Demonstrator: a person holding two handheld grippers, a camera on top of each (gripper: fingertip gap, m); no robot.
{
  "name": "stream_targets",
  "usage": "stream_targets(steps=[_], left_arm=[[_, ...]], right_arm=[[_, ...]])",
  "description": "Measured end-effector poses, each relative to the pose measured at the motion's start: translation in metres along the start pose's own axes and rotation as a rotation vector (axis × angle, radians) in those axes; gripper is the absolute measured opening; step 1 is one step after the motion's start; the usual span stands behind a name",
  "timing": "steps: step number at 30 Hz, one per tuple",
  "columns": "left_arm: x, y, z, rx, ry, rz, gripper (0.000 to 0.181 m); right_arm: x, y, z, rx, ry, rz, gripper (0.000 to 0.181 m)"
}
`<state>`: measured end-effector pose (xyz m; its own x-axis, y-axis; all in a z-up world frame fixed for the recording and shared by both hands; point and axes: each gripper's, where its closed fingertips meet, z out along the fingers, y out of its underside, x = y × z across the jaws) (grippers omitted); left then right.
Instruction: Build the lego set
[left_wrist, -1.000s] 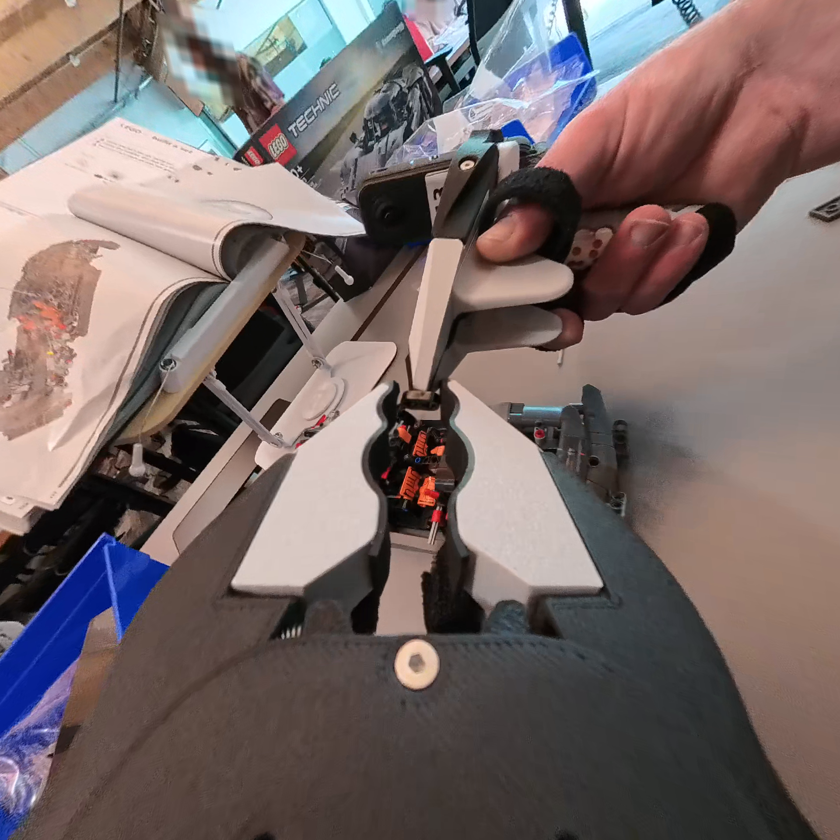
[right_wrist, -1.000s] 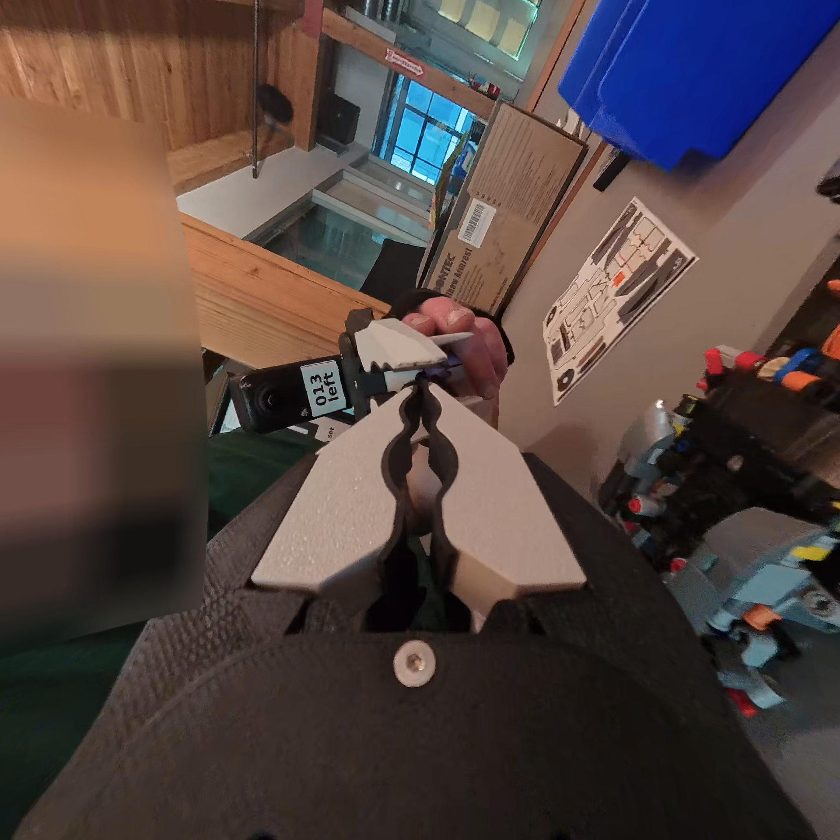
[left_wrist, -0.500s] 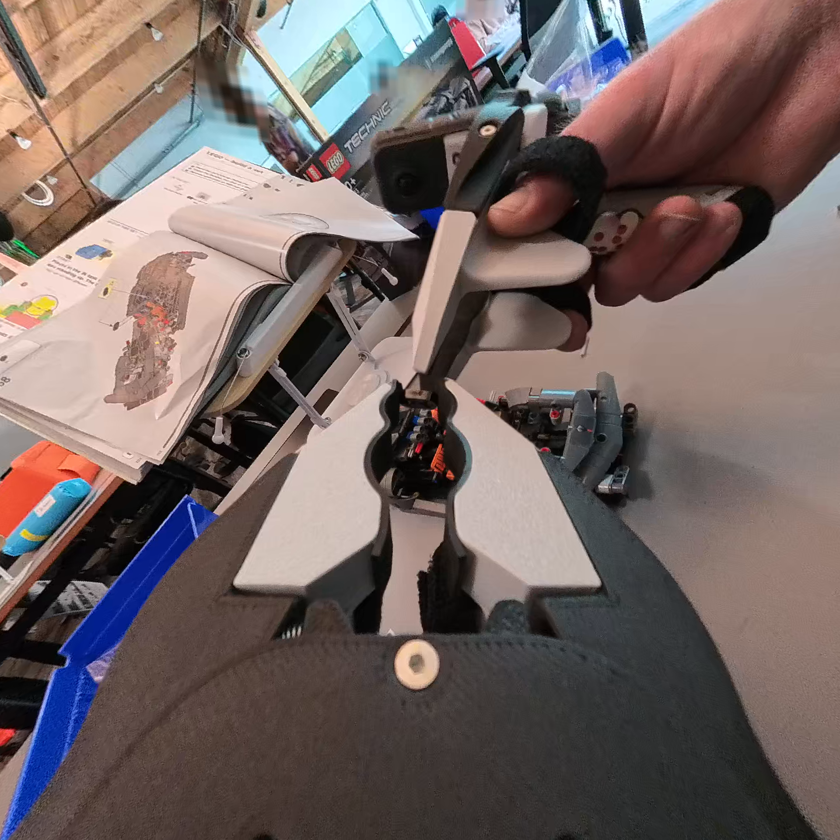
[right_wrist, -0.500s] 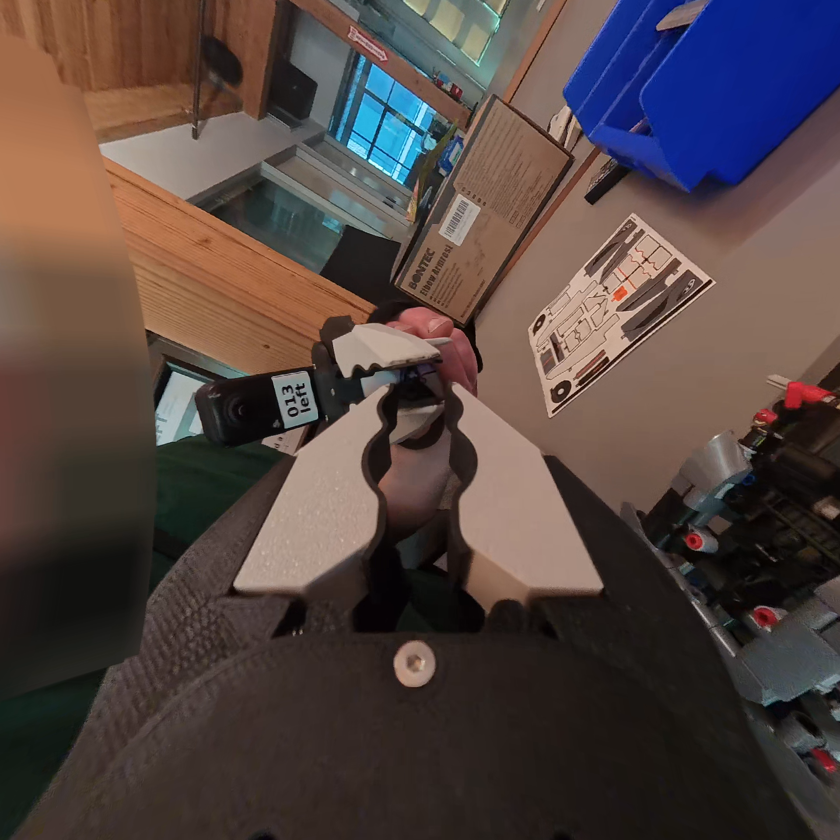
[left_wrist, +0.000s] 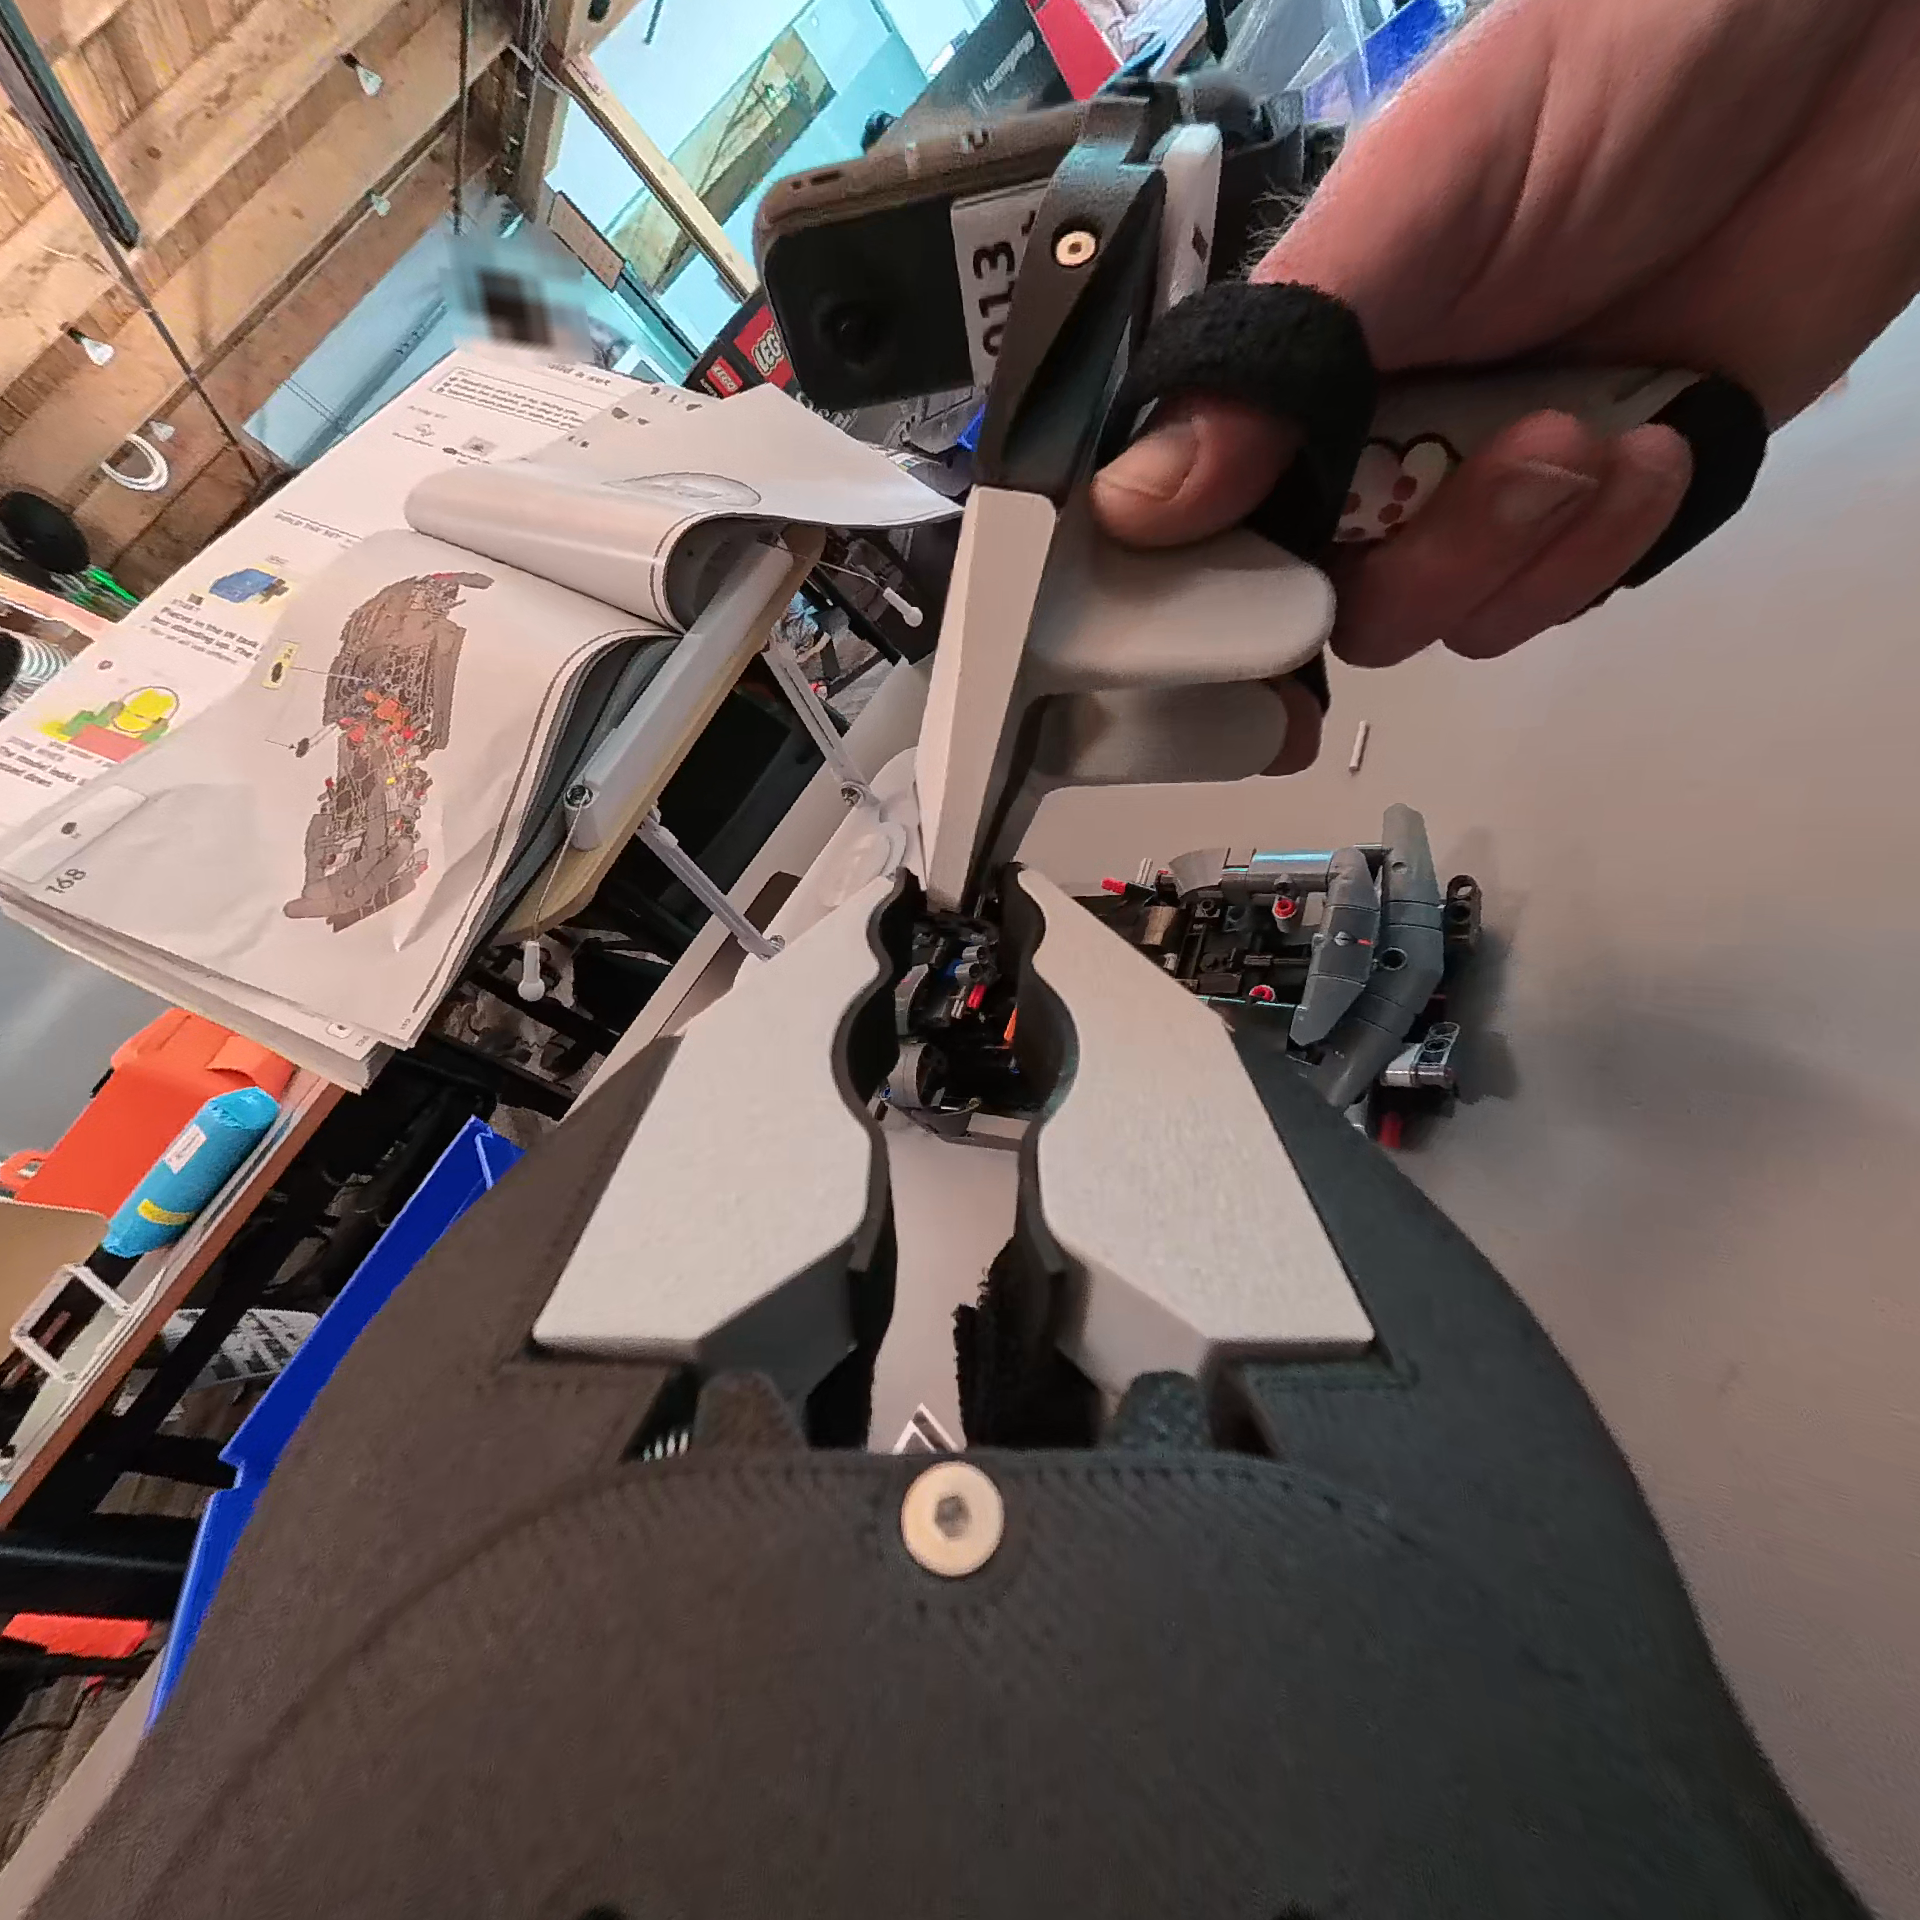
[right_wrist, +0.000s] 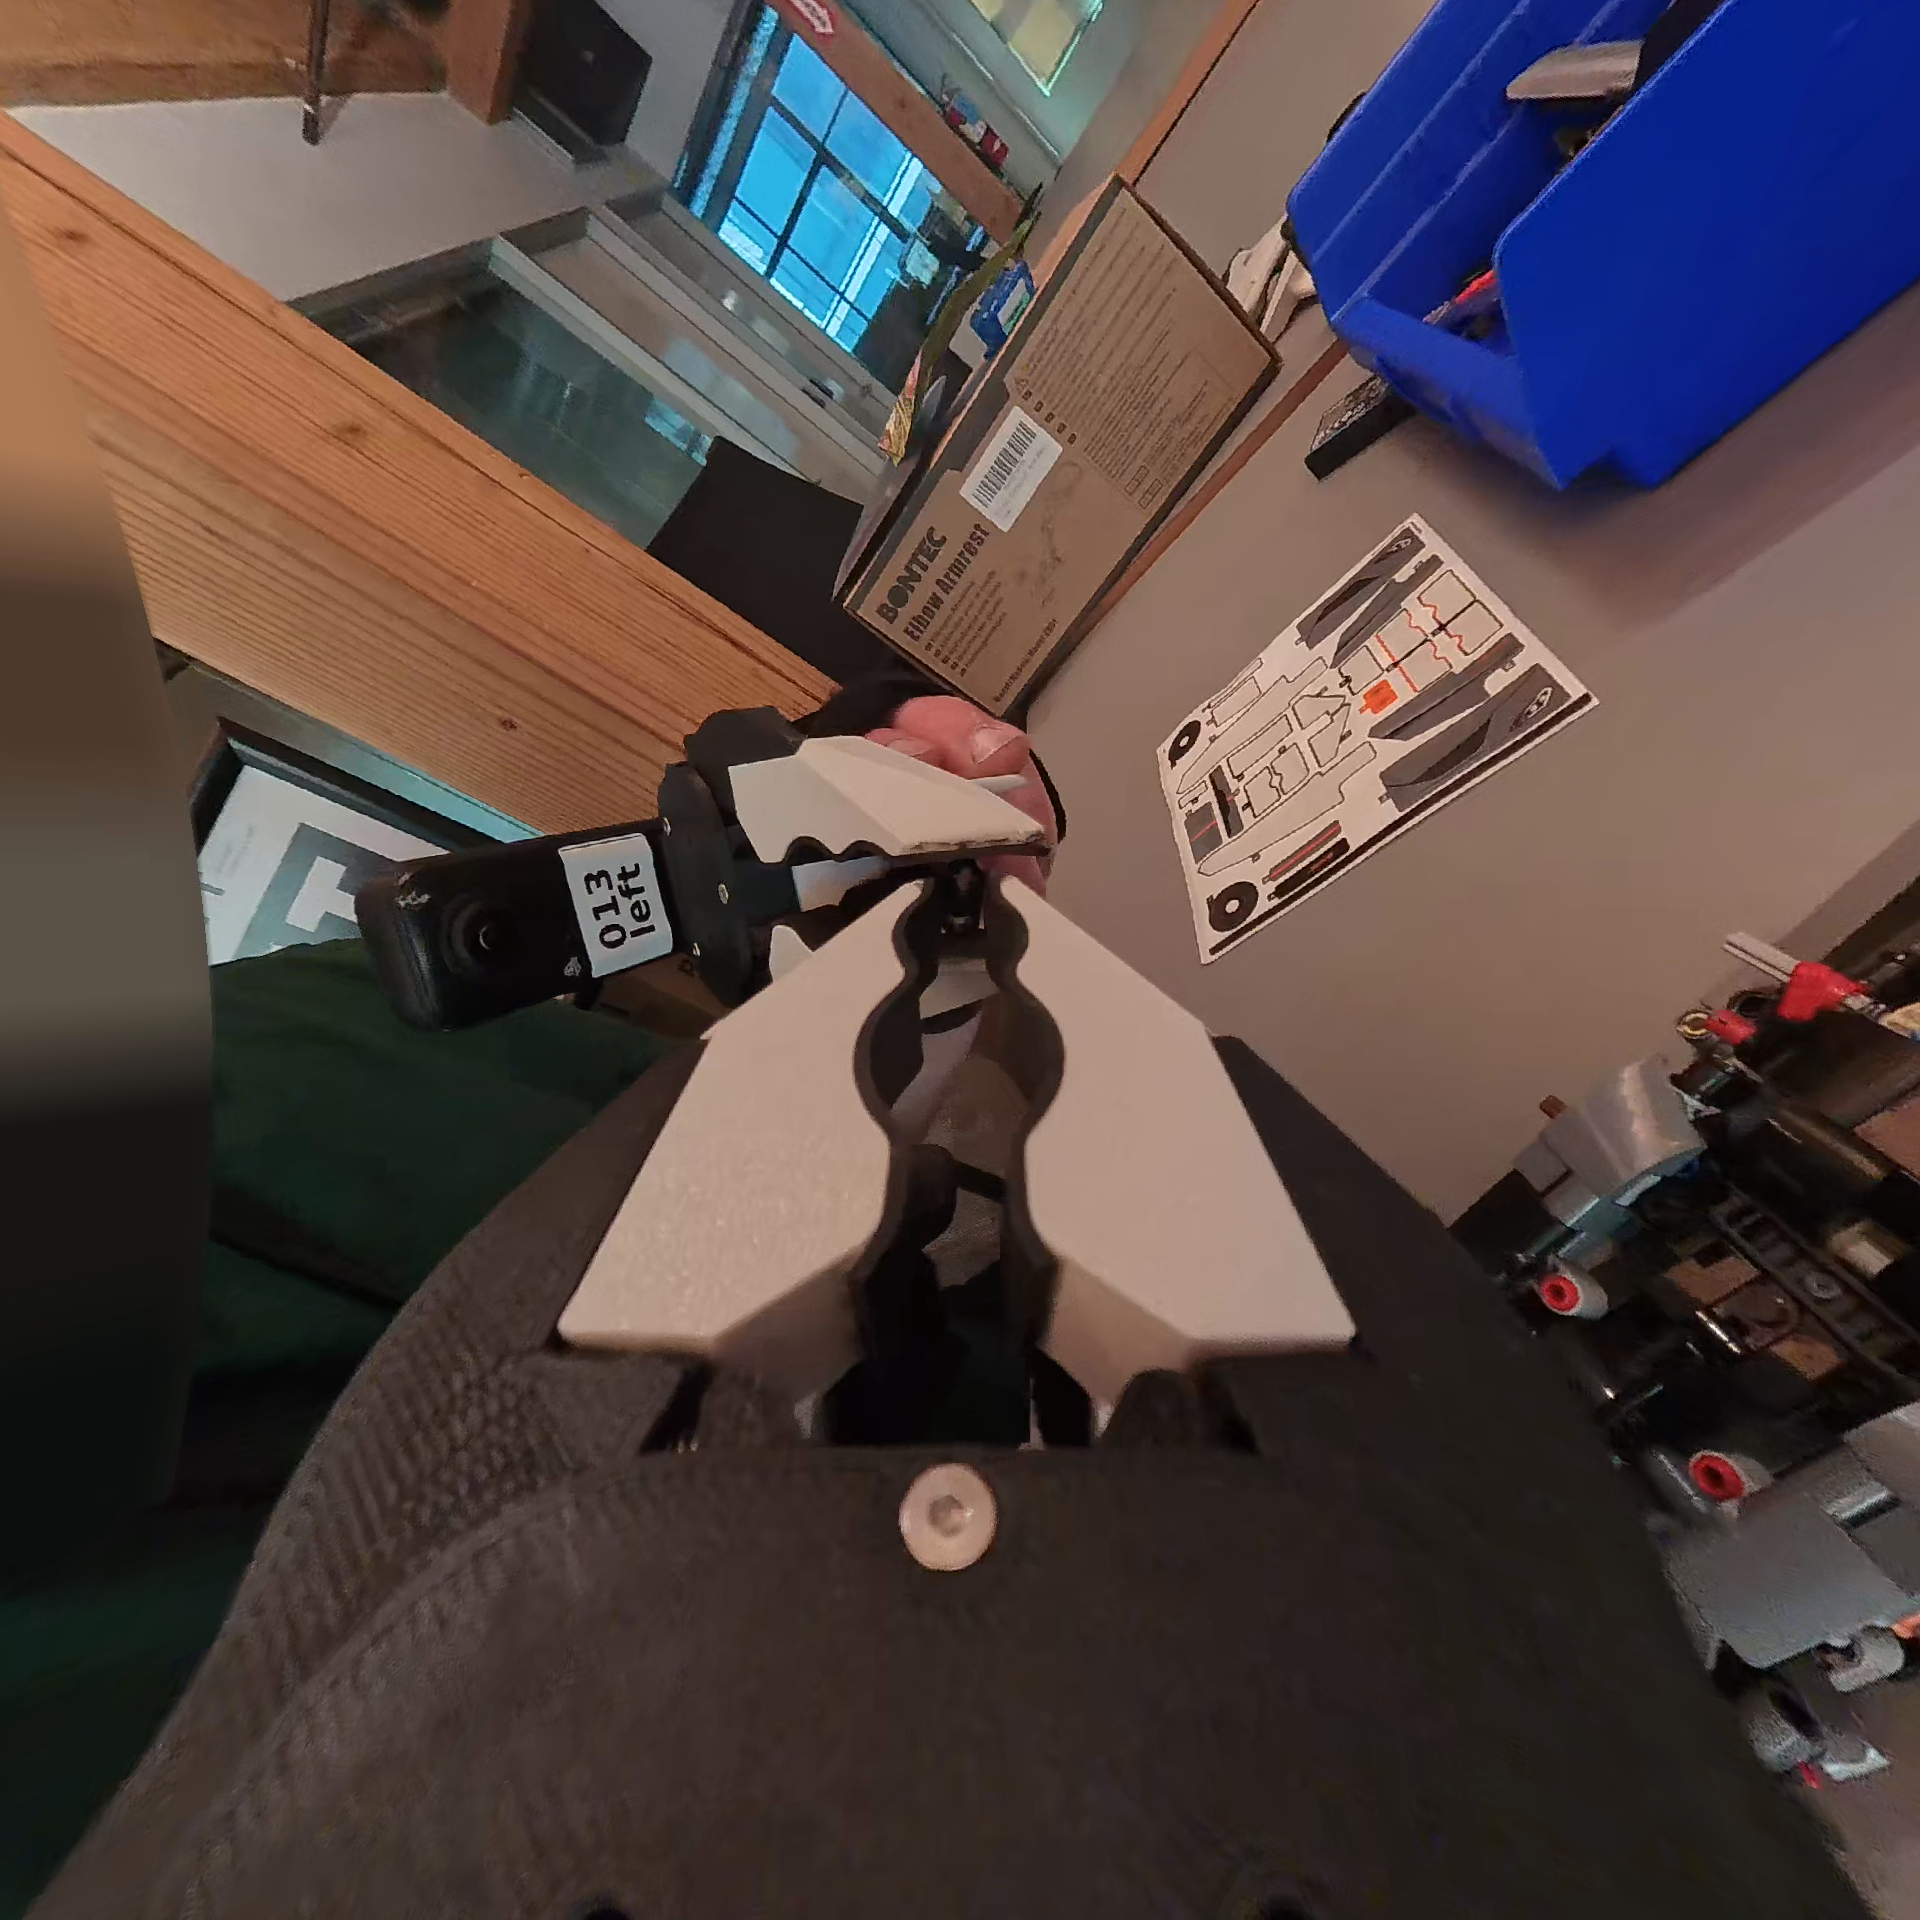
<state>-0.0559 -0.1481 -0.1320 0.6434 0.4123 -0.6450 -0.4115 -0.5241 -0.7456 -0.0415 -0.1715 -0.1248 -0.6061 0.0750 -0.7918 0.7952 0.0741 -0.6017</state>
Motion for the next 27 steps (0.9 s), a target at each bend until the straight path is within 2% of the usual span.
stream_targets(steps=[10, 25, 27], left_arm=[[-0.001, 0.0, 0.004, 0.02, 0.003, -0.018, 0.014], [0.002, 0.007, 0.017, -0.012, 0.021, -0.034, 0.014], [0.004, 0.009, 0.021, -0.021, 0.036, -0.053, 0.02]], right_arm=[[0.002, -0.003, -0.003, 0.035, -0.1, 0.083, 0.005], [0.015, -0.006, -0.011, 0.048, -0.06, 0.077, 0.004], [0.018, -0.008, -0.015, 0.068, -0.061, 0.088, 0.003]])
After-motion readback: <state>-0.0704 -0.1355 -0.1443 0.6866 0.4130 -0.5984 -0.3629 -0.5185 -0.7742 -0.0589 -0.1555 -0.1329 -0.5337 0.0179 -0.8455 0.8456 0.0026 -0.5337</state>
